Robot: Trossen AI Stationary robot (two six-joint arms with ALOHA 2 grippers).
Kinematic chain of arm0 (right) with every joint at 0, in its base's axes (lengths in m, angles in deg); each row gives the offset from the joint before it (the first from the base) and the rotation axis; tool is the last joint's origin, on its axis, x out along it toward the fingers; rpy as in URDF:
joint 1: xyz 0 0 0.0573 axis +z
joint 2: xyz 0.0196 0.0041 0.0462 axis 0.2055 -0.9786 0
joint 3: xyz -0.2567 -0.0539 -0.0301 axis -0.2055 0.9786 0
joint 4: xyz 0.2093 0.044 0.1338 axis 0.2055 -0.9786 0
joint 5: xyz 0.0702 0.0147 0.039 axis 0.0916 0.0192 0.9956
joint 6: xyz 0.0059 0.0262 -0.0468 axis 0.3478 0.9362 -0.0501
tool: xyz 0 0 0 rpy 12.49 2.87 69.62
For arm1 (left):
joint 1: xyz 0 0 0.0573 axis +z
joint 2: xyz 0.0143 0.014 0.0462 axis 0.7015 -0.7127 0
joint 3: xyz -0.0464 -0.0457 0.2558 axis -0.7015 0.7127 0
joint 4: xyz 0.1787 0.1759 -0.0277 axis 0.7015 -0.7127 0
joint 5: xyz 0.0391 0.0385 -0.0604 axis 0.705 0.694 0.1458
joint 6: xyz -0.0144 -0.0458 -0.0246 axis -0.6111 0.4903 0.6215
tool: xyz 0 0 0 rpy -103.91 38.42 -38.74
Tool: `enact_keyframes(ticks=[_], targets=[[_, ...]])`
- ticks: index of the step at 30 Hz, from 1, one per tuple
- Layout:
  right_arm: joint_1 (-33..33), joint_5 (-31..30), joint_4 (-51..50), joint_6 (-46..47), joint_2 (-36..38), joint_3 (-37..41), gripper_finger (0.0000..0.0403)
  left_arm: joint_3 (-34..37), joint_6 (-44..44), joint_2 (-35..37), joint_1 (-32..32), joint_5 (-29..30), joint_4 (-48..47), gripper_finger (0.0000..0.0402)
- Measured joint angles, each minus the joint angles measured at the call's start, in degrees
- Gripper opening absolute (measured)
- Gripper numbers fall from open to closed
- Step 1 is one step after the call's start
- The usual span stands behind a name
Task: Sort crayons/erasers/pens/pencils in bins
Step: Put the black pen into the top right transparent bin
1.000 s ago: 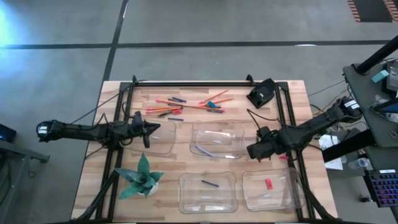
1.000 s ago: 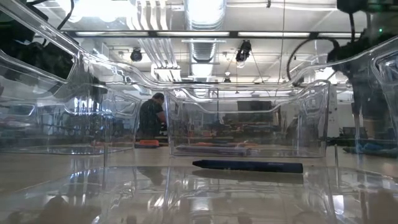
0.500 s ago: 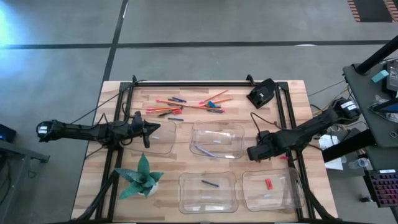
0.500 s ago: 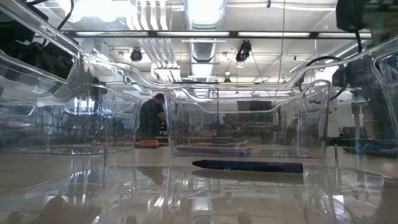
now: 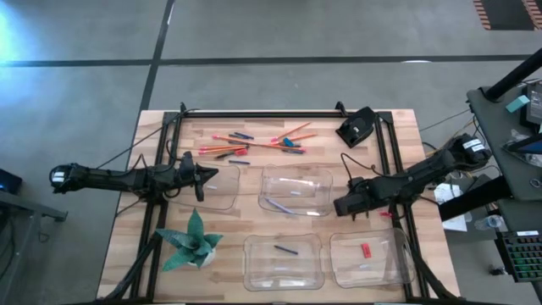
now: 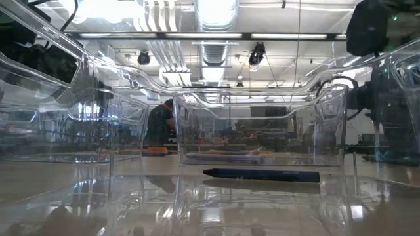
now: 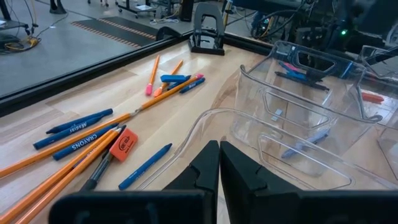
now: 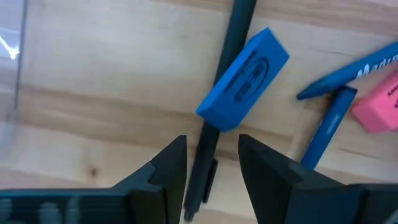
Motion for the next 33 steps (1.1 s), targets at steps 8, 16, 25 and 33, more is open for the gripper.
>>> enact_keyframes(ticks=[8,16,25,33], targets=[[-1.64,0.26,1.81,-2.14,0.09,1.77,0.011,0.0,0.02,0.0,0.0,-0.01,0.01,0.0],[-1.64,-0.24,1.22,-4.56,0.09,1.84,0.0057,0.0,0.02,0.0,0.0,0.0,0.01,0.0],[-1.62,-1.35,1.18,-6.56,0.09,1.63,0.0024,0.02,0.02,0.0,-0.01,-0.01,0.01,0.0],[-1.66,-5.46,-1.61,-8.54,1.21,-1.7,0.0022,0.02,0.02,0.0,-0.02,-0.01,-0.01,0.0]])
